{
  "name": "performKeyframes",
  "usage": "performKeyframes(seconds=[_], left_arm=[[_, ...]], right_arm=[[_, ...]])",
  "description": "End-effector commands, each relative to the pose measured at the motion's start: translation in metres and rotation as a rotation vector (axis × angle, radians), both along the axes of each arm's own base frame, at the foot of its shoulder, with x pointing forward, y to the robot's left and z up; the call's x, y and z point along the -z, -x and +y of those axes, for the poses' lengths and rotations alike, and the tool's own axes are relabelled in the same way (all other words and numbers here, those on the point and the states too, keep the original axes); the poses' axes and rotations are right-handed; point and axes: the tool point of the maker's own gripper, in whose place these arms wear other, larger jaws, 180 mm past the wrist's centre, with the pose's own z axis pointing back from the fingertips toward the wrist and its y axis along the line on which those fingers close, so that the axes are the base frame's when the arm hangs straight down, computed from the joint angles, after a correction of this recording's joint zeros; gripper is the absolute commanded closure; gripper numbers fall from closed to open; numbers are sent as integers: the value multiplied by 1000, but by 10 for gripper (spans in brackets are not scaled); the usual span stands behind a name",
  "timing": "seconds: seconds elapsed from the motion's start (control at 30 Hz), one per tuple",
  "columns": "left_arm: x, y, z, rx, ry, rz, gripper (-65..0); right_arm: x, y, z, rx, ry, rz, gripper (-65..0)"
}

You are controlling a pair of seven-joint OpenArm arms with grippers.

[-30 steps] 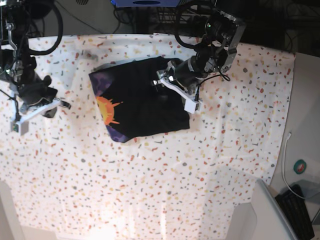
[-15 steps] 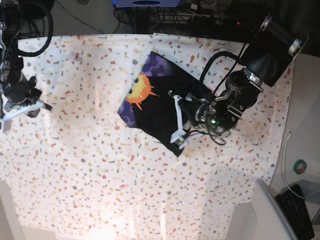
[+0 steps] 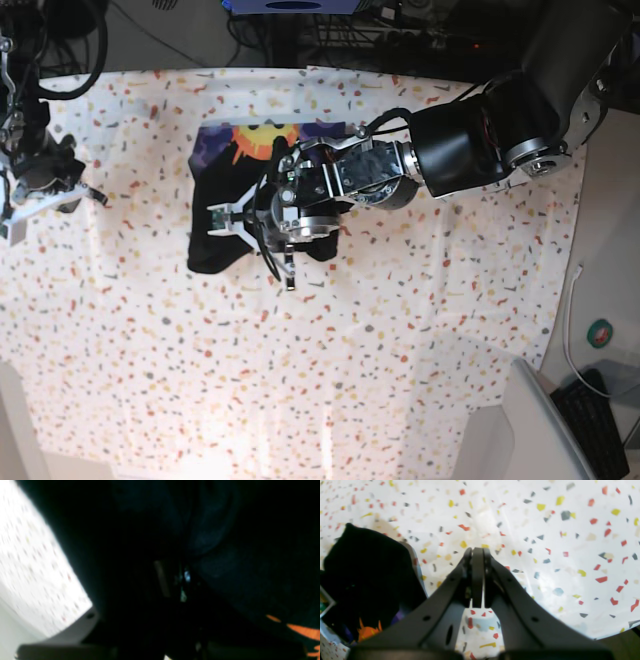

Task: Layout the t-shirt on the table in an organized manner, then fold the t-shirt properly
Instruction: 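Smooth and square the folded shirt with the left gripper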

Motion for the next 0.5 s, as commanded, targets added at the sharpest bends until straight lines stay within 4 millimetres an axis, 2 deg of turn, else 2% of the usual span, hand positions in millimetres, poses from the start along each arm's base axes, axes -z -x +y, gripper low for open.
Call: performKeyframes(seconds=[0.0, 0.13, 0.47], left_arm=[[-11, -5, -16, 29, 43, -27, 0], [-15, 0, -33, 59, 70, -39, 0], [-14, 2, -33, 46, 81, -17, 0]], right_arm=[[-5, -4, -7, 0, 21, -23, 0], [1, -1, -10, 9, 21, -4, 0], [-2, -5, -11, 7, 25, -15, 0]])
